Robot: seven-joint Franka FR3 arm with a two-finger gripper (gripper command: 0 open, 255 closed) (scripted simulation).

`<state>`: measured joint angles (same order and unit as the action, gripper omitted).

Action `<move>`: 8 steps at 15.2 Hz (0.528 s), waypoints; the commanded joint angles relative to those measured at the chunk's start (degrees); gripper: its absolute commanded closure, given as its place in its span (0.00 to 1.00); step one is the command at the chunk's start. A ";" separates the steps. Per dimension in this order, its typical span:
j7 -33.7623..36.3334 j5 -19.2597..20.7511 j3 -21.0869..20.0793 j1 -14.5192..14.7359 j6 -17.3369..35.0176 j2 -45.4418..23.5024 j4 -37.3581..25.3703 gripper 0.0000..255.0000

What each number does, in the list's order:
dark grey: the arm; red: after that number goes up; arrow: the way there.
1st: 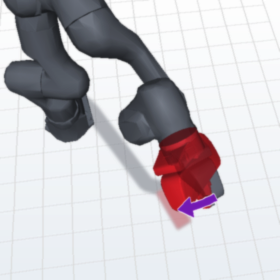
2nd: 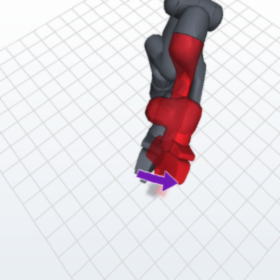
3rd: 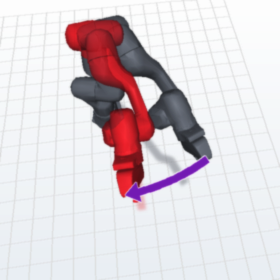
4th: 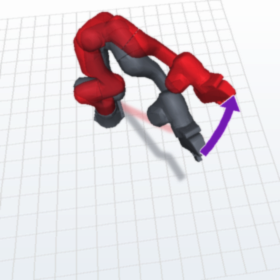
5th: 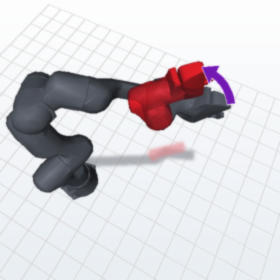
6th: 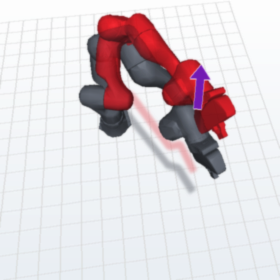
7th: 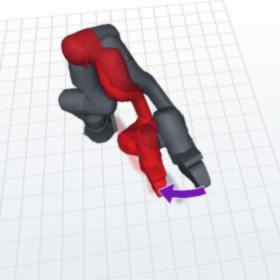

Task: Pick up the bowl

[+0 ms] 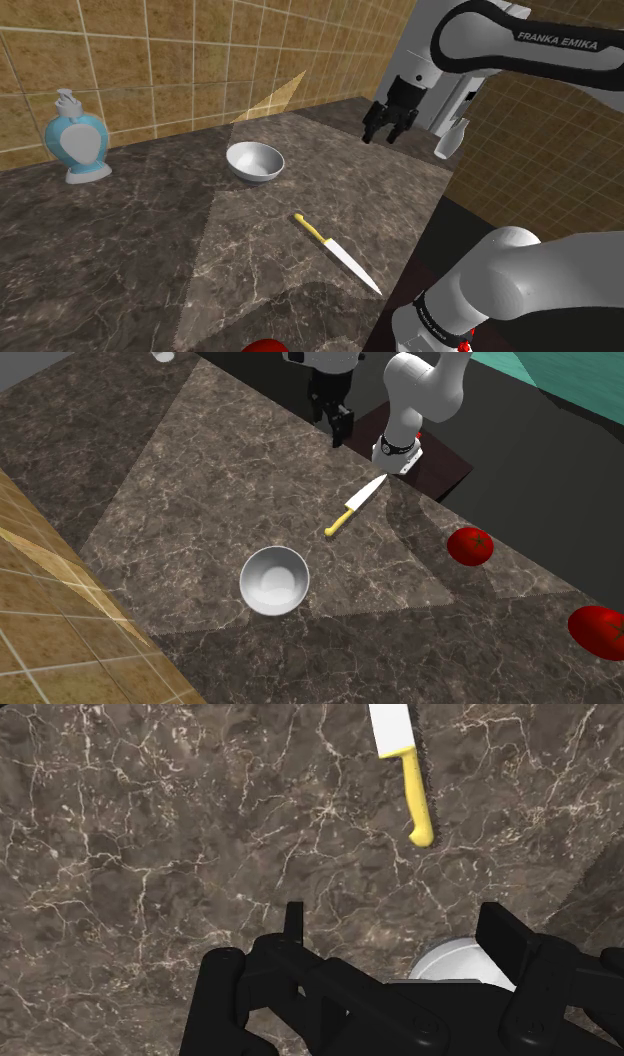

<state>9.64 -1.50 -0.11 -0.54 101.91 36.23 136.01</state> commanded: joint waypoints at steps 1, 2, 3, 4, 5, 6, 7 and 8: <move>0.54 -0.59 -0.30 0.19 4.08 -3.74 -0.16 0.00; 0.80 -0.87 -0.46 0.29 5.90 -5.56 -0.35 0.00; 1.05 -1.14 -0.61 0.39 7.67 -7.42 -0.63 0.00; 1.28 -1.41 -0.77 0.48 9.41 -9.33 -1.00 0.00; 1.51 -1.66 -0.92 0.58 11.10 -11.27 -1.44 0.00; 1.73 -1.91 -1.07 0.68 12.74 -13.24 -1.97 0.00; 1.95 -2.15 -1.20 0.78 14.33 -15.24 -2.58 0.00; 2.15 -2.39 -1.34 0.88 15.86 -17.26 -3.27 0.00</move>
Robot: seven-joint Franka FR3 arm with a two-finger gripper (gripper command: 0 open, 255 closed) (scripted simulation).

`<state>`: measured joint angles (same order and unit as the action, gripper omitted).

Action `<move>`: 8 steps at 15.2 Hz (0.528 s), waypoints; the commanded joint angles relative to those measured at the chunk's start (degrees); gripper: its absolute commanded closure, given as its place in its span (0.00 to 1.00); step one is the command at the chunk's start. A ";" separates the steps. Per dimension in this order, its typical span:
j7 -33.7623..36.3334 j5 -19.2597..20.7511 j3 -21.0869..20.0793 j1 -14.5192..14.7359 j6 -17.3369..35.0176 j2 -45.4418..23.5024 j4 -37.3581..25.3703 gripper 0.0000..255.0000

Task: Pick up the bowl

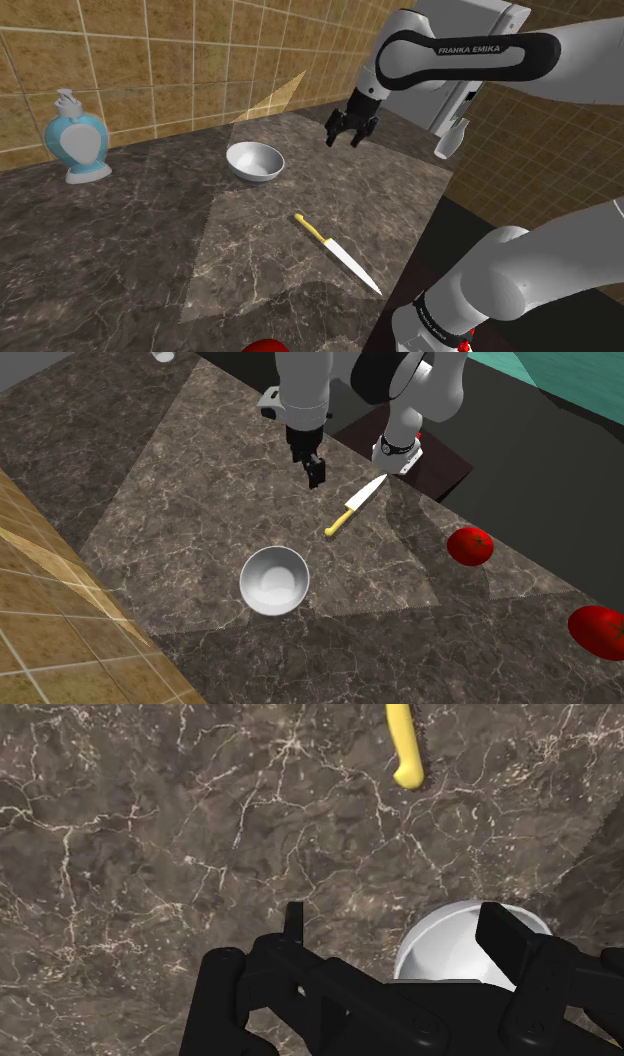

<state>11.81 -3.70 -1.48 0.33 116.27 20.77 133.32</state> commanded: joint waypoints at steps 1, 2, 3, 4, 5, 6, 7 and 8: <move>0.18 -0.42 -0.10 0.10 2.97 -3.84 -1.36 0.00; 0.38 -0.64 -0.23 0.19 4.39 -5.91 -2.21 0.00; 0.57 -0.85 -0.35 0.29 5.74 -7.99 -3.14 0.00; 0.76 -1.05 -0.46 0.38 7.03 -10.08 -4.15 0.00; 0.94 -1.24 -0.58 0.47 8.25 -12.19 -5.24 0.00; 1.12 -1.41 -0.68 0.57 9.40 -14.30 -6.40 0.00; 1.30 -1.59 -0.78 0.66 10.49 -16.42 -7.64 0.00; 1.48 -1.75 -0.88 0.75 11.51 -18.55 -8.96 0.00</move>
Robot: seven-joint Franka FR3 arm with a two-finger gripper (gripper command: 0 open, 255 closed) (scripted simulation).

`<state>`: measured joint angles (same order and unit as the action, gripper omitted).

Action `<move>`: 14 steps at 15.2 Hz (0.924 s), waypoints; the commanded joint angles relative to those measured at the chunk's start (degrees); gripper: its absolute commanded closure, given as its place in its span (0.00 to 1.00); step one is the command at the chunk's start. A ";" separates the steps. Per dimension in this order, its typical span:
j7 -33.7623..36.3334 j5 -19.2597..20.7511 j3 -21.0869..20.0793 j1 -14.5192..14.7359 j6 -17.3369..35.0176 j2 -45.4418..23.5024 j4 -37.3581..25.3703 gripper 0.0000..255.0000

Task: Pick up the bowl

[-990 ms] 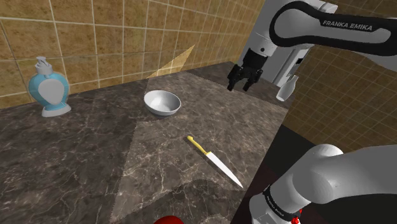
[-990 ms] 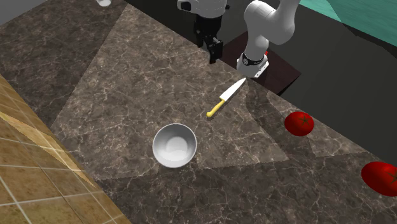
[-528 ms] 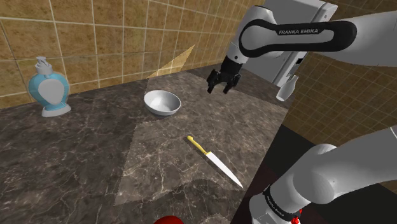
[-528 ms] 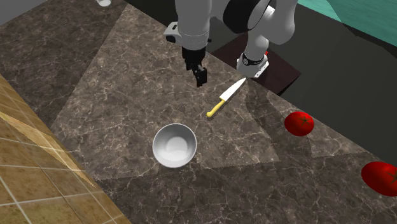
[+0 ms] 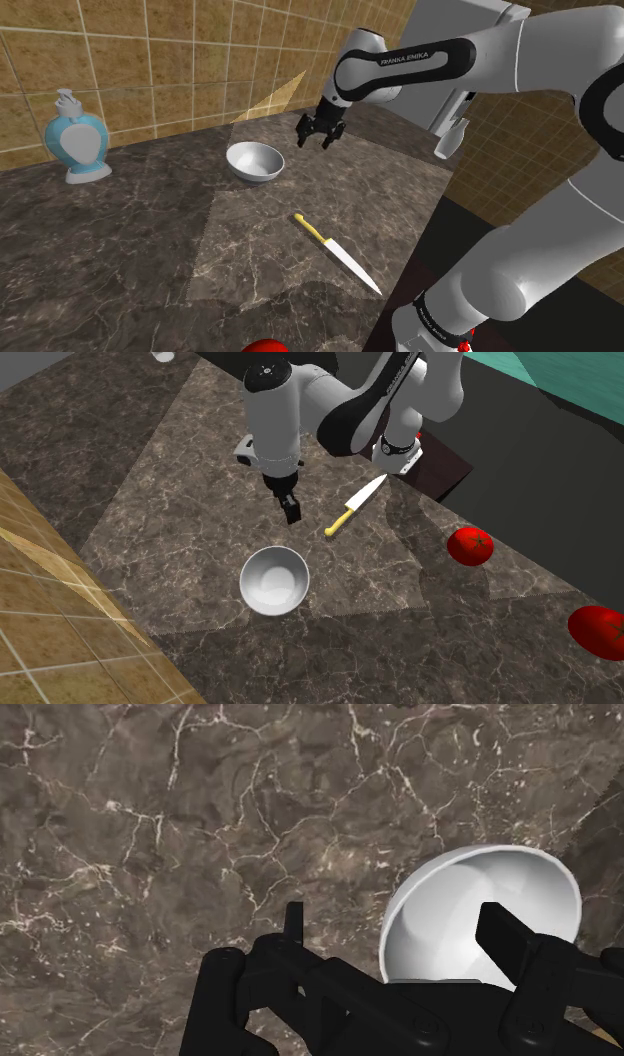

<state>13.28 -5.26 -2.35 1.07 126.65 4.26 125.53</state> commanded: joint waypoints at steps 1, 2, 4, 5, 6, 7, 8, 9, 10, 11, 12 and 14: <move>0.19 -0.33 -0.10 0.10 2.08 -4.18 -2.57 0.00; 0.36 -0.47 -0.20 0.18 2.95 -6.32 -4.04 0.00; 0.72 -0.71 -0.38 0.34 4.49 -10.61 -7.21 0.00; 0.90 -0.82 -0.45 0.43 5.15 -12.76 -8.91 0.00; 1.08 -0.91 -0.52 0.52 5.74 -14.92 -10.70 0.00; 1.27 -1.00 -0.59 0.61 6.26 -17.09 -12.56 0.00; 1.37 -1.04 -0.62 0.66 6.49 -18.21 -13.56 0.00; 1.29 -1.08 -0.63 0.66 7.17 -18.59 -13.27 0.00; 1.22 -1.12 -0.64 0.67 7.84 -18.98 -12.98 0.00; 1.14 -1.16 -0.65 0.67 8.51 -19.38 -12.71 0.00; 1.07 -1.20 -0.67 0.67 9.17 -19.79 -12.45 0.00; 0.92 -1.28 -0.69 0.68 10.49 -20.64 -11.98 0.00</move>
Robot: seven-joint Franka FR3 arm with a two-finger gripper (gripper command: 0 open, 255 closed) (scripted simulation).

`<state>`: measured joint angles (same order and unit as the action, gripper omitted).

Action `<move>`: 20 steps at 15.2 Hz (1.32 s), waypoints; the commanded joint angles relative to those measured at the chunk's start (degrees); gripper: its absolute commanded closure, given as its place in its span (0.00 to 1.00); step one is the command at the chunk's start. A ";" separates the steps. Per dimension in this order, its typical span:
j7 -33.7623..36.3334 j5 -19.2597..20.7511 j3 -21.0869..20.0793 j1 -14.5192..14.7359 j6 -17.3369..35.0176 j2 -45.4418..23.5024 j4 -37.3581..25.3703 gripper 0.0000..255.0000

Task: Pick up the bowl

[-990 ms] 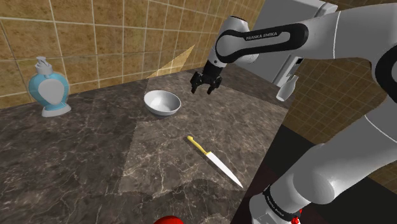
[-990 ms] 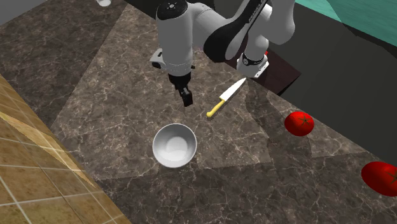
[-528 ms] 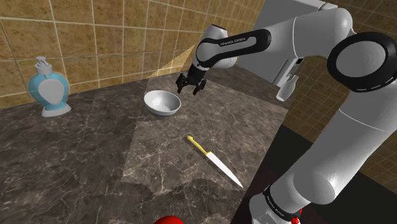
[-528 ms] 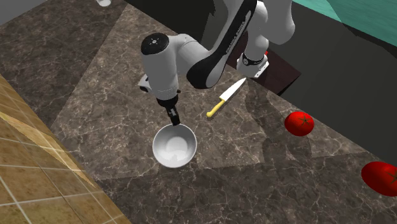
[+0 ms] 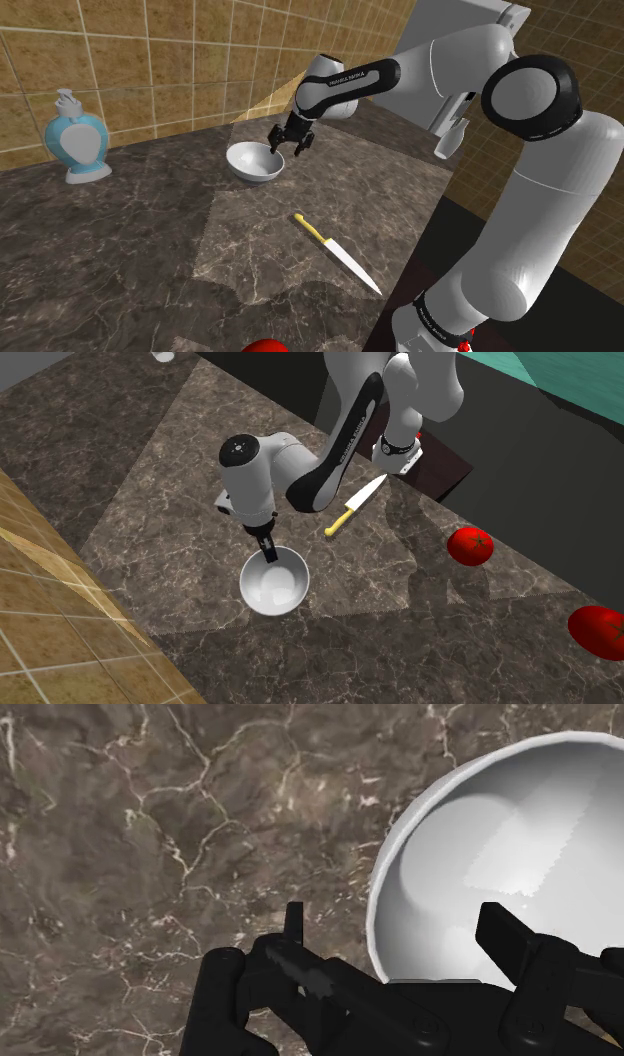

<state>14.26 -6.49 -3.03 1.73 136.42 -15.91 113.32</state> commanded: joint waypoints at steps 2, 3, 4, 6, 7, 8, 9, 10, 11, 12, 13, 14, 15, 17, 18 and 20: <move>-0.19 -0.11 -0.04 0.02 1.77 -1.15 0.59 0.00; -0.19 -0.11 -0.04 0.02 1.77 -1.16 0.58 0.00; -0.11 -0.10 -0.07 0.07 1.85 -1.03 0.78 1.00; -0.14 -0.12 -0.07 0.05 1.91 -0.93 0.93 1.00; -0.16 -0.12 -0.06 0.04 1.90 -0.93 0.93 1.00; -0.15 -0.12 -0.06 0.05 1.89 -0.93 0.92 1.00; -0.15 -0.12 -0.06 0.05 1.90 -0.92 0.94 1.00; -0.14 -0.12 -0.07 0.05 1.89 -0.91 0.94 1.00; -0.13 -0.11 -0.07 0.06 1.88 -0.91 0.93 1.00; -0.12 -0.11 -0.07 0.06 1.88 -0.92 0.91 1.00; -0.19 -0.11 -0.04 0.02 1.76 -1.16 0.57 1.00; -0.11 -0.07 -0.03 0.02 1.11 -0.71 0.37 1.00; -0.03 -0.03 -0.01 0.02 0.45 -0.27 0.15 1.00; 0.12 0.05 0.01 0.01 -0.87 0.57 -0.33 1.00; 0.19 0.09 0.02 0.01 -1.54 0.96 -0.62 1.00; 0.34 0.17 0.05 0.00 -2.88 1.74 -1.18 1.00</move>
<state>14.72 -6.31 -3.04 1.85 134.23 -14.51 112.49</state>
